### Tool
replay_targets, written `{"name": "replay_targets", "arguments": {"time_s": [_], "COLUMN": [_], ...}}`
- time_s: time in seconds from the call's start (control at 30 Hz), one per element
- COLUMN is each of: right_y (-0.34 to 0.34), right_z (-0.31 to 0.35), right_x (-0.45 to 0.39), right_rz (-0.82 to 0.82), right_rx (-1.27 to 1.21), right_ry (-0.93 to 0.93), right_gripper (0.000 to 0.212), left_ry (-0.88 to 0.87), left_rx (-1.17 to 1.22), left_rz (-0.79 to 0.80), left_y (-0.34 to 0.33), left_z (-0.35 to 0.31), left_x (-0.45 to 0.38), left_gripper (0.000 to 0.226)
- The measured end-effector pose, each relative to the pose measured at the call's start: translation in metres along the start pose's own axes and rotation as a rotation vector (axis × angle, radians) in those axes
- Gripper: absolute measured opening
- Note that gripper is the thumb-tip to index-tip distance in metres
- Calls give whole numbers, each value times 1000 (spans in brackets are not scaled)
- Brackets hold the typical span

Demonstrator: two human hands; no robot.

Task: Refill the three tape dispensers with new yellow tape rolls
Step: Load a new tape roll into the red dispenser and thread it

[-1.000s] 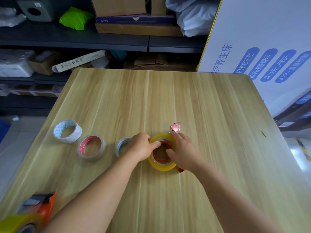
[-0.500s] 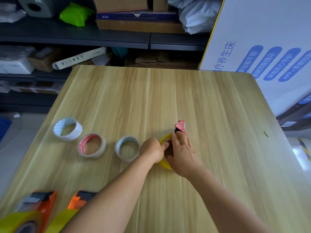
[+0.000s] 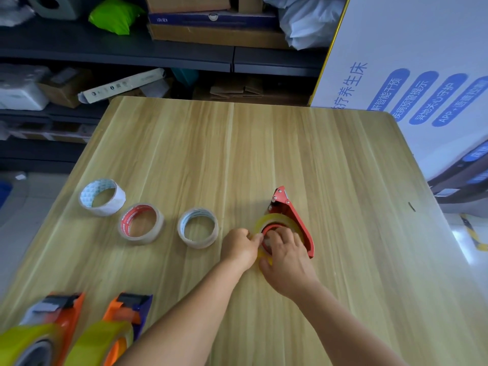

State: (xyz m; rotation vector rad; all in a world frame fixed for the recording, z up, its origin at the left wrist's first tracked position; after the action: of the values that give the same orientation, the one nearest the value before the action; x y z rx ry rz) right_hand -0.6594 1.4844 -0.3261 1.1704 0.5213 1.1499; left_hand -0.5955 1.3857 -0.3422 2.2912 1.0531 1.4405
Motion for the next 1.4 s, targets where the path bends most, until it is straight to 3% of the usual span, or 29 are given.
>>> {"name": "replay_targets", "arguments": {"time_s": [0.1, 0.23, 0.37, 0.5, 0.6, 0.7, 0.83, 0.93, 1.1, 1.27, 1.4], "right_y": [-14, -12, 3, 16, 21, 21, 20, 19, 24, 31, 37], "right_z": [7, 5, -15, -27, -27, -27, -23, -24, -28, -24, -22], "right_x": [-3, -4, 2, 13, 20, 23, 28, 32, 35, 37, 38], "right_rz": [29, -83, -201, -218, -208, -205, -193, -207, -181, -172, -168], "right_rx": [-14, -152, -506, -1139, -1332, -1406, -1508, -1487, -1436, -1376, -1300], "right_ry": [-34, -75, -128, -120, -126, -136, -94, -57, -37, 8, 48], "right_gripper": [46, 31, 42, 37, 29, 19, 23, 27, 29, 31, 35], "left_ry": [3, 0, 20, -126, -197, -256, -345, -440, -552, -608, -614], "left_rx": [50, 214, 457, 686, 723, 640, 533, 422, 178, -31, -67], "left_rz": [28, 92, 155, 252, 231, 179, 120, 53, -76, -140, -137], "left_y": [-2, 1, 4, 2, 1, -4, -3, 7, 33, 40, 46], "left_z": [4, 9, 8, -4, -6, 0, 4, 2, -15, -30, -38], "left_x": [4, 10, 16, 34, 48, 57, 62, 65, 72, 74, 73], "left_gripper": [34, 43, 40, 29, 38, 47, 52, 48, 63, 46, 41]}}
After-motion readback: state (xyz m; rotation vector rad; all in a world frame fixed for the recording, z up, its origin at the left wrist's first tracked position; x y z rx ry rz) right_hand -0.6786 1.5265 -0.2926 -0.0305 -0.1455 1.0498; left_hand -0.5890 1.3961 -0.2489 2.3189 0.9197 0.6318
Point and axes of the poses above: each hand's wrist, its own x-axis away from the middle knuckle, its own y-axis out of the back of the hand, z = x × y, the point moved 1 cm from there along -x, towards the middle knuckle, and after that the axes turned 11 degrees about y, right-handed, at the moved point
